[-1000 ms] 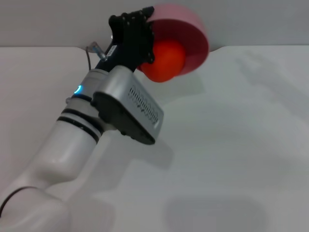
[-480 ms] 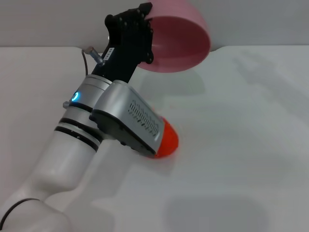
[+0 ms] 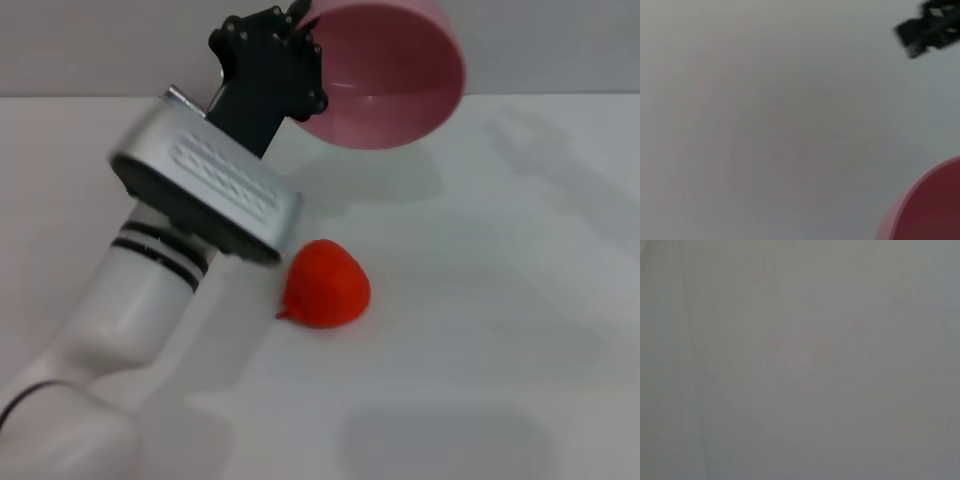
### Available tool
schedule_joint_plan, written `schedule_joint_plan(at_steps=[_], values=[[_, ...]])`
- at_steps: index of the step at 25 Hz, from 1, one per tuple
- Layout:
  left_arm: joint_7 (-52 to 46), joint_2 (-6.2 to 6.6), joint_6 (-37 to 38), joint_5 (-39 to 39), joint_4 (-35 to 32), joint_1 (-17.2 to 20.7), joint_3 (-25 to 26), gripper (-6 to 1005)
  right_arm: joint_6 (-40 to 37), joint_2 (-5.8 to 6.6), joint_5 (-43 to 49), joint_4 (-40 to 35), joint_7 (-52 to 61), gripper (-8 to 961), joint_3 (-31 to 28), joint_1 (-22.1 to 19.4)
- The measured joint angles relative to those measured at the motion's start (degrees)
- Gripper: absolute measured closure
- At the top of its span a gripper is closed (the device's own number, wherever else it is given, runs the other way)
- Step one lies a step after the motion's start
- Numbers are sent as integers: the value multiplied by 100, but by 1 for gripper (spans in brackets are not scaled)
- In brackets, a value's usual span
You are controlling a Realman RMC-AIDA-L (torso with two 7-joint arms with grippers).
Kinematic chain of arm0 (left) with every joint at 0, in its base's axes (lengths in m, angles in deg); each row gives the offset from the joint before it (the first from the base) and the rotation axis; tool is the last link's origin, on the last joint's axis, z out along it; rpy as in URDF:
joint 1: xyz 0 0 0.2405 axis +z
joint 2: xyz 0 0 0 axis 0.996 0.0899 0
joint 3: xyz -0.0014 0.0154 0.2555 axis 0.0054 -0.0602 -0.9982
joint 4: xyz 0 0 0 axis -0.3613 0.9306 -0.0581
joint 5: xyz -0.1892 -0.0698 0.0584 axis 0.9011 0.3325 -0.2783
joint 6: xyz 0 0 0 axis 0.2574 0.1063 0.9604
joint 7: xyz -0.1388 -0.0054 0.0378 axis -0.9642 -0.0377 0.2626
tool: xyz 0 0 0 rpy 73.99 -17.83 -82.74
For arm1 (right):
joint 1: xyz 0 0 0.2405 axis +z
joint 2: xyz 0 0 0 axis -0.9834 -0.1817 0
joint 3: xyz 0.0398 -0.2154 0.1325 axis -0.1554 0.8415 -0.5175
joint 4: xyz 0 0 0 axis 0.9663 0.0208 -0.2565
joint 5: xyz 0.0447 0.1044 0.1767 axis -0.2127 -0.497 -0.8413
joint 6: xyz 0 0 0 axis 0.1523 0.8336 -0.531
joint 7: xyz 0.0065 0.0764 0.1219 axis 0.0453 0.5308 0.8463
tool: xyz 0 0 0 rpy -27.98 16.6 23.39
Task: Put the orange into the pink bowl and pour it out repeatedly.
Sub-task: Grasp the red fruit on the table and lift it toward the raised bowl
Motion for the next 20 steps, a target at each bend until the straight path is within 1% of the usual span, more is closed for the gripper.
schedule_joint_plan(at_steps=[1,2,3,5,9,10,11,14,15,16,19,20], values=[[0,0,0,0,0,0,0,957,-2,6,-10,44,-11,504,-13,-8],[-419,8,173,-1,-1,-45,93,957,-2,6,-10,44,-11,505,-13,-8],[-1185,16,514,-28,-12,-144,285,957,-3,9,-15,71,-22,505,-22,-10],[-2140,27,1026,-208,-18,-295,520,957,-3,15,-18,131,-31,505,-59,-5],[-3104,33,1927,-435,-74,-518,861,957,-11,28,-28,231,-42,504,-130,28],[-3104,33,1927,-435,-74,-518,861,957,-11,31,-29,246,-45,504,-145,34],[-3409,39,2717,-451,-167,-672,1160,957,-11,35,-30,263,-49,504,-160,44],[-3463,21,4094,-434,-298,-944,1753,956,-11,41,-32,301,-77,504,-170,62],[-3463,21,4094,-434,-298,-944,1753,956,-10,41,-32,308,-96,504,-171,66],[-3422,7,5146,-407,-344,-1188,2194,956,-9,41,-33,312,-115,504,-172,71],[-3243,-3,6548,-380,-358,-1522,2990,956,4,45,-15,320,-135,505,-173,97],[-3157,-5,6813,-369,-357,-1570,3149,956,4,46,3,330,-138,505,-173,108]])
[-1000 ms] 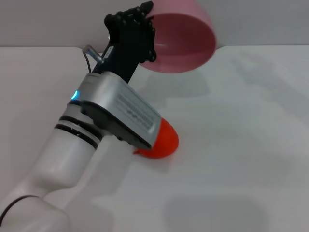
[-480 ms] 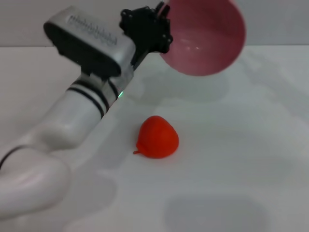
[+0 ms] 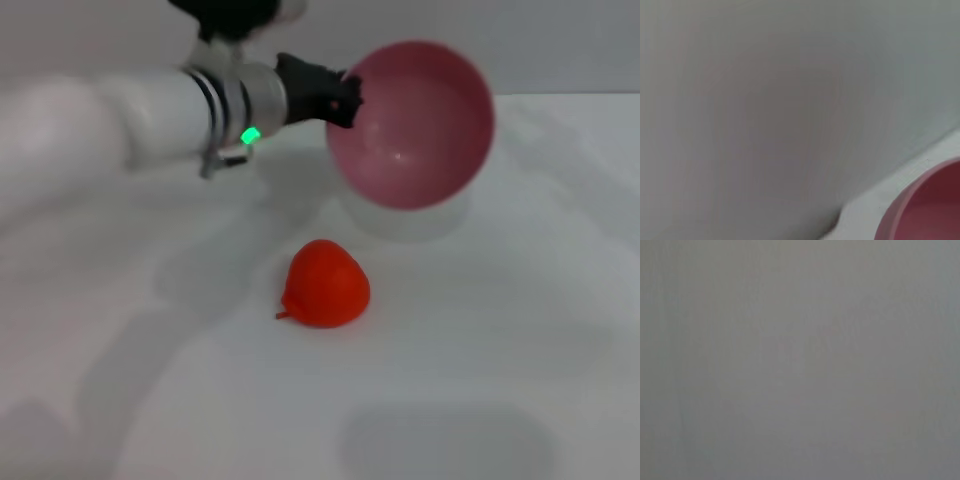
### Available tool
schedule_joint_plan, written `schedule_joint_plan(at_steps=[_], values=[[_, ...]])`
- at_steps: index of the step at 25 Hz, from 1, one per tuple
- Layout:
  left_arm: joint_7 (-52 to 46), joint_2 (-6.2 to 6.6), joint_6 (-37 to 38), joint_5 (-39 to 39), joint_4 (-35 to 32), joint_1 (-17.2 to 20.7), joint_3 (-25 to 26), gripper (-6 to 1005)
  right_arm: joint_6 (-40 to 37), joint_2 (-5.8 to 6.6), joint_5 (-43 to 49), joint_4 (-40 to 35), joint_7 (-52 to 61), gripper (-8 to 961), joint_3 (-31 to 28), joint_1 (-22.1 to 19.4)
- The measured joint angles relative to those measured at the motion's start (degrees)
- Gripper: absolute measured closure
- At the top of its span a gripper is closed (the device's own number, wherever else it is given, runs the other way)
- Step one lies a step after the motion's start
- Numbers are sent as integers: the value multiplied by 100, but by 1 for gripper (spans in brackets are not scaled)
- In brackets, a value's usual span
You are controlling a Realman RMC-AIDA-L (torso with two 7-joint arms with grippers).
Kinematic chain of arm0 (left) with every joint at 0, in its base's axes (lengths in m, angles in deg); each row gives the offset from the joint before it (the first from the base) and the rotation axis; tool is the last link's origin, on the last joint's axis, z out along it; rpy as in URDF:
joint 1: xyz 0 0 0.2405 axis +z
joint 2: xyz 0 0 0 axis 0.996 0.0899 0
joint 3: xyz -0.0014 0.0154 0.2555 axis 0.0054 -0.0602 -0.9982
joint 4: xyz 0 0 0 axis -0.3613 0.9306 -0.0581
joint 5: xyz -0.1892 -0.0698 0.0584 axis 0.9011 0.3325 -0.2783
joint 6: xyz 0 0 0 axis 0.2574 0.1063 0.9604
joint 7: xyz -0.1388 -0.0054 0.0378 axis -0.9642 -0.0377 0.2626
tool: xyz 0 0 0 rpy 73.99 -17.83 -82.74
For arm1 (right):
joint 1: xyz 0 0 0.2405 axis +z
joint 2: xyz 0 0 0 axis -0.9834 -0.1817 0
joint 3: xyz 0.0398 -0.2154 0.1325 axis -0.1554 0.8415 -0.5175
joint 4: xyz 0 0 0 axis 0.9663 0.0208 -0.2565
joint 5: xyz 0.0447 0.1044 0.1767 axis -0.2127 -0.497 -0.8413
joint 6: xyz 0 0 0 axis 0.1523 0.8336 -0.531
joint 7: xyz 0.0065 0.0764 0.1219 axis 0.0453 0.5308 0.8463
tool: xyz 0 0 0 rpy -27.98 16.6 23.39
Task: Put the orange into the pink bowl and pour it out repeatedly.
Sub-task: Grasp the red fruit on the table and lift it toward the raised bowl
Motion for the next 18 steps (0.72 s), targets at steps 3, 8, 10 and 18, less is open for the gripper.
schedule_joint_plan(at_steps=[3,8,10,18], values=[[1050,3,1940,316,157,-394,1664,956,-5,4,25,54,-30,505,8,21],[1962,178,3772,260,663,-857,3760,956,-13,11,306,123,-198,505,77,28],[1962,178,3772,260,663,-857,3760,956,-7,11,575,124,-196,504,79,28],[1323,761,5016,-1432,704,-667,4901,956,578,37,2514,-266,939,504,6,-8]])
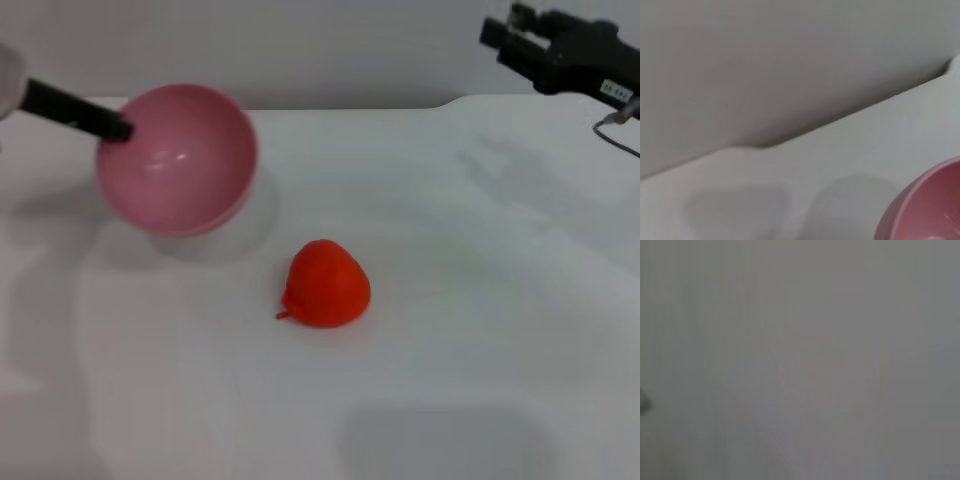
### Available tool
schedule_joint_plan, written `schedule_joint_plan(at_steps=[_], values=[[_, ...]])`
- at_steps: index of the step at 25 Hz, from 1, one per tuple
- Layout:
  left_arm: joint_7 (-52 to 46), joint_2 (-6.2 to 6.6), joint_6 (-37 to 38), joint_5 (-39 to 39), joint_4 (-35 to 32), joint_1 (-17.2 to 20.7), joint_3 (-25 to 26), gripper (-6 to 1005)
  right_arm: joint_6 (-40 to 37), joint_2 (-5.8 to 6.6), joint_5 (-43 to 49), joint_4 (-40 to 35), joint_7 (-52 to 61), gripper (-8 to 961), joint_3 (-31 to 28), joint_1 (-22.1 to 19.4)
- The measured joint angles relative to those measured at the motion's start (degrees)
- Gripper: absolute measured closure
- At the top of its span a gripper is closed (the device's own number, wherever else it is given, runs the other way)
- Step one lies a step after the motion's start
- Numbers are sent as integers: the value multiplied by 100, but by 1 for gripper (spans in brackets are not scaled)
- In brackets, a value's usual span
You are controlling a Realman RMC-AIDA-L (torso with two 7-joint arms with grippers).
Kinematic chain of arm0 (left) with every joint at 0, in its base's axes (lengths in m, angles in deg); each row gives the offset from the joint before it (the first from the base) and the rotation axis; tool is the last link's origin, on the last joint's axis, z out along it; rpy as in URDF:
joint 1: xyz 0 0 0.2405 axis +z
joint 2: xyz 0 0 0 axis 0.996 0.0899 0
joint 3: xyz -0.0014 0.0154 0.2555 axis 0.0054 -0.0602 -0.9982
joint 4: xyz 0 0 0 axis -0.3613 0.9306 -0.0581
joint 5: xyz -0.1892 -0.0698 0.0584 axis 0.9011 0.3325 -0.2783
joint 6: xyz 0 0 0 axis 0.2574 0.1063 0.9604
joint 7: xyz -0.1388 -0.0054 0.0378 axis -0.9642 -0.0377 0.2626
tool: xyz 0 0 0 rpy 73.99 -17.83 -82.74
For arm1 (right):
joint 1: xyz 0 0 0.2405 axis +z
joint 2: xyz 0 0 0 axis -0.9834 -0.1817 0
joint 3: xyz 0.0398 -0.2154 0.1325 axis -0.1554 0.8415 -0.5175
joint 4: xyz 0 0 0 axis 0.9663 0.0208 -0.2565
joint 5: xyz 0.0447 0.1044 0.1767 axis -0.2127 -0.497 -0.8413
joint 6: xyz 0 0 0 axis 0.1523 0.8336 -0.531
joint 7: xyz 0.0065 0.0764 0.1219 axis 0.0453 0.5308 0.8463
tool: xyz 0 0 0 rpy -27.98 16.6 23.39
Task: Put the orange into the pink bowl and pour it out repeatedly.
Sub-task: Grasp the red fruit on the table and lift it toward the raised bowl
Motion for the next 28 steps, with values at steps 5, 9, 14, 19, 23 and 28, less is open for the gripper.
schedule_joint_plan(at_steps=[5,9,14,19,23,28], values=[[-171,126,62,-64,-2,333,146,956,589,74,1733,-374,1779,505,-26,167],[-177,106,81,-70,2,433,110,956,477,94,3954,-179,3856,505,69,976],[-115,4,40,-73,42,395,10,956,322,-56,5759,705,4700,504,447,2072],[-104,-47,21,-75,35,349,-125,956,551,-98,5010,1103,4528,469,1295,2439],[-65,-80,-35,-77,54,343,-144,956,758,-105,4227,1032,4434,423,2093,2439],[-58,-93,-80,-80,75,337,-192,956,777,-107,3944,883,4514,366,2516,2503]])
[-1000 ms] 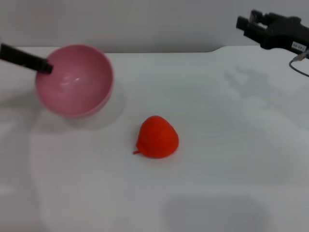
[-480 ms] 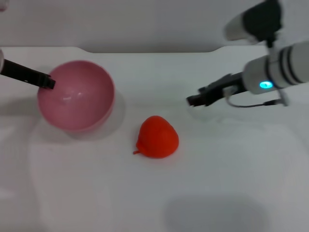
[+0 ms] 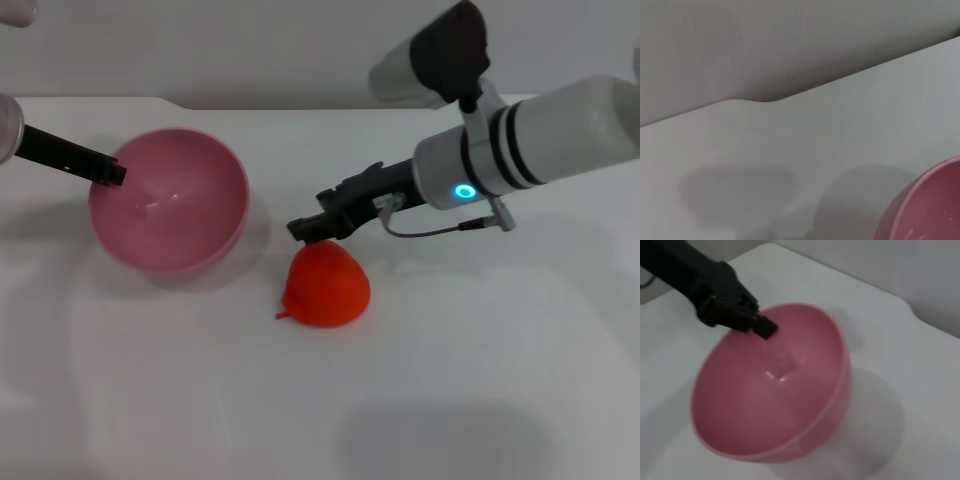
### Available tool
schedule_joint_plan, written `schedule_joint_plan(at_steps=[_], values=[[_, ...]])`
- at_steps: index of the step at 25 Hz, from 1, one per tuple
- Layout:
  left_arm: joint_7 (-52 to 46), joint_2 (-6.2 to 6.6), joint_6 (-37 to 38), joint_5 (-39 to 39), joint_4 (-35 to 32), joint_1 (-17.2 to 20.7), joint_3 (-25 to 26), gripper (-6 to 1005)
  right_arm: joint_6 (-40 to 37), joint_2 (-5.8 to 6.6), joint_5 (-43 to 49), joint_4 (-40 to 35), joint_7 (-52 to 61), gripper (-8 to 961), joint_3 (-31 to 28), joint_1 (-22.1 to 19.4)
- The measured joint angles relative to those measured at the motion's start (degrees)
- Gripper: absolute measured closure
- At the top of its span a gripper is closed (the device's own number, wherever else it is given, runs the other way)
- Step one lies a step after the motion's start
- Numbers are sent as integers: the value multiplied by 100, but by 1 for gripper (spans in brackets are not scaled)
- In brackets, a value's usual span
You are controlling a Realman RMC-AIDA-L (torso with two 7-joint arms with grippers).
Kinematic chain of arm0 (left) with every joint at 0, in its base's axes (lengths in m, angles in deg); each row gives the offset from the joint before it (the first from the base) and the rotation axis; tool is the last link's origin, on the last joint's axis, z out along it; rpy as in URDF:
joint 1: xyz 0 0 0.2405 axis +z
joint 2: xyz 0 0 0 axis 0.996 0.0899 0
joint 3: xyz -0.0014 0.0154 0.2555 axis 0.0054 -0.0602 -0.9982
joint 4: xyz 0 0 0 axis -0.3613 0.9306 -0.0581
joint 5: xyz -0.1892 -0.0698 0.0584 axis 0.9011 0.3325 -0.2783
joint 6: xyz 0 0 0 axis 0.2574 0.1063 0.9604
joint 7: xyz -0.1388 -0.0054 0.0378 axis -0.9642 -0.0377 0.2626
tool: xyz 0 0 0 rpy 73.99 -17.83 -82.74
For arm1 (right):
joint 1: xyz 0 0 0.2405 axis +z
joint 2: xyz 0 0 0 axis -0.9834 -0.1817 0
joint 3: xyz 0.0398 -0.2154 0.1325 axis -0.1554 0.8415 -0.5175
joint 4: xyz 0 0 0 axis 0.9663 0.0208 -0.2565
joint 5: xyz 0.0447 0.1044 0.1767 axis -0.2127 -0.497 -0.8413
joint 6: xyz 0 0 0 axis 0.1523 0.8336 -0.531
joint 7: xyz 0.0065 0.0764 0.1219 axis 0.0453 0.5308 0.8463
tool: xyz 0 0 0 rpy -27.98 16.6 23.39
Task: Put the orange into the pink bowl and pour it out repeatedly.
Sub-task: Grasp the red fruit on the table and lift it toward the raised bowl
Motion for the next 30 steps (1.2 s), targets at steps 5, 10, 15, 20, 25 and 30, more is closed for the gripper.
schedule_joint_plan(at_steps=[5,10,15,20,25,30], values=[[4,-1,0,0,-3,-3,-1,956,-78,-3,-63,17,119,328,143,66],[11,-2,-9,0,-4,-5,0,956,-270,9,-46,58,268,329,208,11],[15,7,-49,1,-4,-4,1,956,-337,35,-39,242,337,330,224,-4],[19,11,-86,0,-4,-8,2,956,-339,38,170,320,538,329,228,-2],[73,14,-152,1,1,-4,23,956,-338,39,396,314,808,346,201,-10],[76,4,-164,1,5,8,45,955,-316,53,448,321,886,392,173,-21]])
